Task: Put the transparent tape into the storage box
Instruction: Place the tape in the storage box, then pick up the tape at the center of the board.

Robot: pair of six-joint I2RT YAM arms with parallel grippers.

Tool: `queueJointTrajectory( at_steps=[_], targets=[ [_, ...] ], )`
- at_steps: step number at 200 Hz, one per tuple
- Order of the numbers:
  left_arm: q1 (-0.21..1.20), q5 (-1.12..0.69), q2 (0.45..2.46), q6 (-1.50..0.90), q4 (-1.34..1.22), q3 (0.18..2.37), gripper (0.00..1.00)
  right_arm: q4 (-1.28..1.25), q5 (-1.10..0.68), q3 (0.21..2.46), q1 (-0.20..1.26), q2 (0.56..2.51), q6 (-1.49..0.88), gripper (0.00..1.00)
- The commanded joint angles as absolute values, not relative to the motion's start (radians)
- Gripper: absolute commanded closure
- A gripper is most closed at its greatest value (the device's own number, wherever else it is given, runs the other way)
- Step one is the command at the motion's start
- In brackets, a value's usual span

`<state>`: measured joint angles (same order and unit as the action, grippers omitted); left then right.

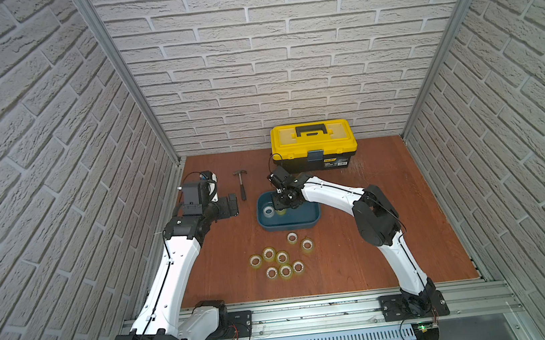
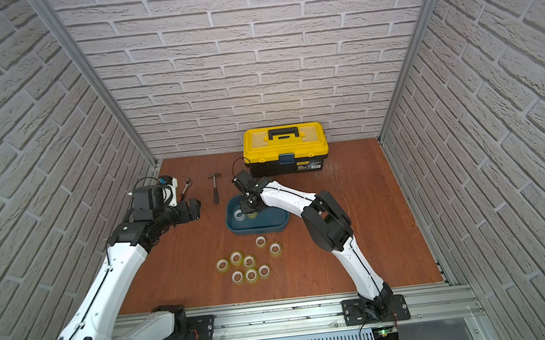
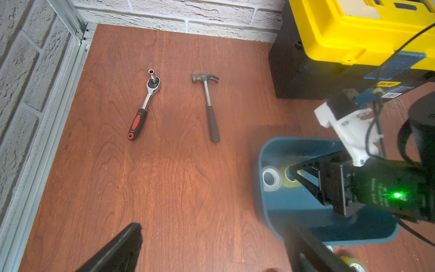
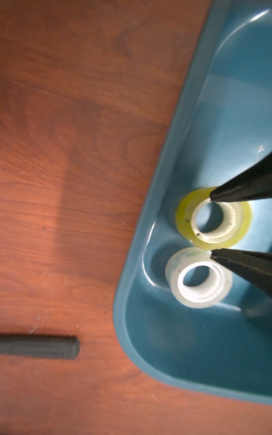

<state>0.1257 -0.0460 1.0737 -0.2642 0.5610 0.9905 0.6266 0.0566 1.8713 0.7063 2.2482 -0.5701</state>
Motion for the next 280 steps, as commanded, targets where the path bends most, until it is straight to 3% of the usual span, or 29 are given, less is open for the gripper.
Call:
queueJointTrajectory(
  at_steps=[1, 33, 92, 151, 280],
  targets=[
    [0.142, -0.051, 1.046, -0.285, 0.576, 0.996, 0.02, 0.592, 0.053, 1.821, 0.708, 2.070, -0.551, 0.61],
    [0.201, -0.052, 0.993, -0.384, 0.581, 0.949, 0.02, 0.510, 0.041, 1.639, 0.710, 1.865, -0.527, 0.61],
    [0.391, 0.127, 0.956, -0.469, 0.671, 0.885, 0.02, 0.449, 0.054, 1.218, 0.740, 1.502, -0.526, 0.61],
    [0.404, 0.209, 0.836, -0.437, 0.677, 0.826, 0.02, 0.354, 0.107, 0.836, 0.764, 1.250, -0.617, 0.61],
    [0.406, 0.239, 0.792, -0.436, 0.782, 0.829, 0.02, 0.169, 0.049, 0.747, 0.791, 1.388, -0.718, 0.62]
  ],
)
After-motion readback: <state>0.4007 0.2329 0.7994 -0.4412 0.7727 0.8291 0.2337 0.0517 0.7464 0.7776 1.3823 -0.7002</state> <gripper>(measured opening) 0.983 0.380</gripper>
